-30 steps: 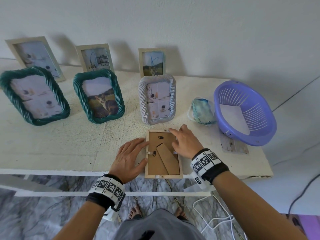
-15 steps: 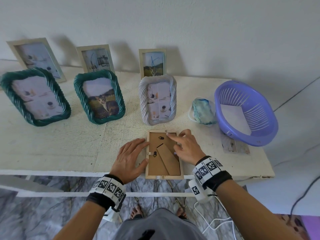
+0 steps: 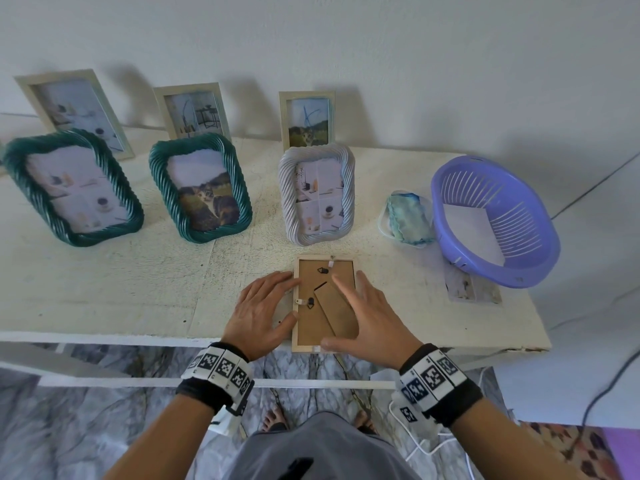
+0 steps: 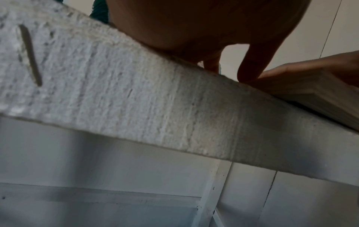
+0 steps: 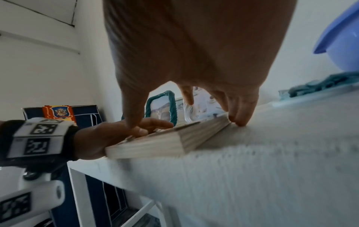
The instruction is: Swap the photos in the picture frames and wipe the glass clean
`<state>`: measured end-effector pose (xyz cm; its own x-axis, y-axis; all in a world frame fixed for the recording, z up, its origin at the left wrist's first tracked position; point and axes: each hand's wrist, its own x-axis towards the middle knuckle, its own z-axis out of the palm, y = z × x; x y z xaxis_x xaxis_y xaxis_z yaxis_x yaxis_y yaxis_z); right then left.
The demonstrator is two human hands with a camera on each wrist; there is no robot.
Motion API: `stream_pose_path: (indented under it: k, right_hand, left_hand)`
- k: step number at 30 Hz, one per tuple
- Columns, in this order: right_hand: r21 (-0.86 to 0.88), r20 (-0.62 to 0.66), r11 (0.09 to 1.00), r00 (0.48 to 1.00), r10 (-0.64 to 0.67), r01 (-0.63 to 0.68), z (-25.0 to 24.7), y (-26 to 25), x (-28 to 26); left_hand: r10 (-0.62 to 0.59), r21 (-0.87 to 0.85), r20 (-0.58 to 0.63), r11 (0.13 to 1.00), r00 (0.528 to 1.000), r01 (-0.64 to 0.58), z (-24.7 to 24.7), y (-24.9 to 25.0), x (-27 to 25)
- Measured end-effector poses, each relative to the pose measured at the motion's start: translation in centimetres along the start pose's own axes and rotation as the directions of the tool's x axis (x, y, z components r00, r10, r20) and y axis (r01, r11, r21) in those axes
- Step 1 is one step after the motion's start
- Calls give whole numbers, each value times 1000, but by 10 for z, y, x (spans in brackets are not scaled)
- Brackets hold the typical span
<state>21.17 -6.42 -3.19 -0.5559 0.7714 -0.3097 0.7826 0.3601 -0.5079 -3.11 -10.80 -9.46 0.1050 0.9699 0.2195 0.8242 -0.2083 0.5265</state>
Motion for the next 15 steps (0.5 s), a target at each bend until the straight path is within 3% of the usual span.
stream_pose_path:
  k: [5, 15]
  right_hand:
    - [-64, -14, 998, 1000, 4, -5, 10, -1, -3]
    - [47, -132, 999, 991, 14, -7, 25, -6, -3]
  left_hand:
    - [-2, 0, -2, 1000, 1000, 2, -1, 2, 1]
    - [-17, 6, 20, 1000, 1000, 17, -2, 3, 0]
